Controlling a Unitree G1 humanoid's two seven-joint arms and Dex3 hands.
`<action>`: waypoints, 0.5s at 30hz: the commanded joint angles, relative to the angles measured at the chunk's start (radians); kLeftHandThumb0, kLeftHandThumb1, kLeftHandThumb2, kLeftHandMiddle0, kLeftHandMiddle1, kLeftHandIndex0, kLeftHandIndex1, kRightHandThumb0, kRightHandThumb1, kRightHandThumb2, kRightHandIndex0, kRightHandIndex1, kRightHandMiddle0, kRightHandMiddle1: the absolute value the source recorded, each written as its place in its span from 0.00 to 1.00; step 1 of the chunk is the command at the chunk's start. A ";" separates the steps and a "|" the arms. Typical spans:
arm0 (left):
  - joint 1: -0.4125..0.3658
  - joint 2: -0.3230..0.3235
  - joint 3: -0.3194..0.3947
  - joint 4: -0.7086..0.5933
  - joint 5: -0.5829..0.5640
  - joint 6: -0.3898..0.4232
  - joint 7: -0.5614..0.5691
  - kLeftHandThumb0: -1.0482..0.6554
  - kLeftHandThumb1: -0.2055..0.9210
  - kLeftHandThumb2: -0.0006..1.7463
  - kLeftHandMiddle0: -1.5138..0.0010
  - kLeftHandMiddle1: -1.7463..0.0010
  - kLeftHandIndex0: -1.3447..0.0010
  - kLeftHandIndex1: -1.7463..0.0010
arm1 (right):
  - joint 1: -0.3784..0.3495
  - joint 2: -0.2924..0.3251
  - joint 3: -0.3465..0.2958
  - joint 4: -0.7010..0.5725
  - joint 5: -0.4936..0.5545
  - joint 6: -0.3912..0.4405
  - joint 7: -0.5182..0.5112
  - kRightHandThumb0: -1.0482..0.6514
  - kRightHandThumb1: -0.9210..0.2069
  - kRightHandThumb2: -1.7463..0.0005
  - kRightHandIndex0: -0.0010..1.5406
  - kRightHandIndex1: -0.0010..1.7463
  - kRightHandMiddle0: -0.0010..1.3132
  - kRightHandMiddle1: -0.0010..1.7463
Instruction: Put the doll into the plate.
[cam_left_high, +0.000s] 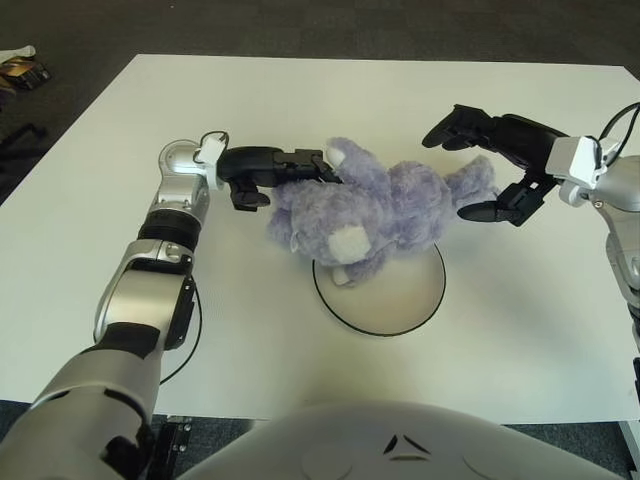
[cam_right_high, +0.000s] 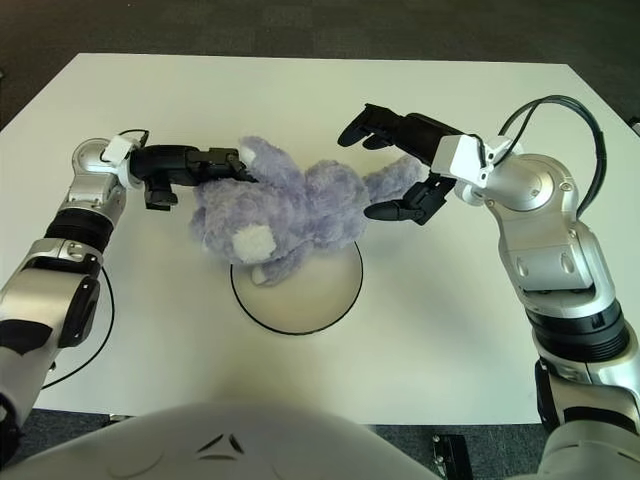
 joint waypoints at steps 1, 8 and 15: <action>0.010 0.005 -0.034 -0.021 -0.024 0.066 -0.032 0.00 1.00 0.44 0.96 0.60 1.00 0.60 | -0.013 -0.010 0.002 -0.016 -0.009 0.008 -0.007 0.31 0.62 0.43 0.00 0.37 0.00 0.56; 0.048 0.037 -0.046 -0.075 -0.018 0.211 -0.022 0.00 1.00 0.34 0.94 0.64 1.00 0.56 | -0.006 -0.001 -0.010 -0.013 0.006 0.004 -0.005 0.26 0.58 0.45 0.00 0.35 0.00 0.56; 0.098 0.034 -0.022 -0.174 -0.035 0.284 0.023 0.02 1.00 0.26 0.92 0.59 1.00 0.47 | -0.006 -0.008 -0.008 -0.004 0.007 0.008 0.002 0.27 0.58 0.46 0.00 0.32 0.00 0.54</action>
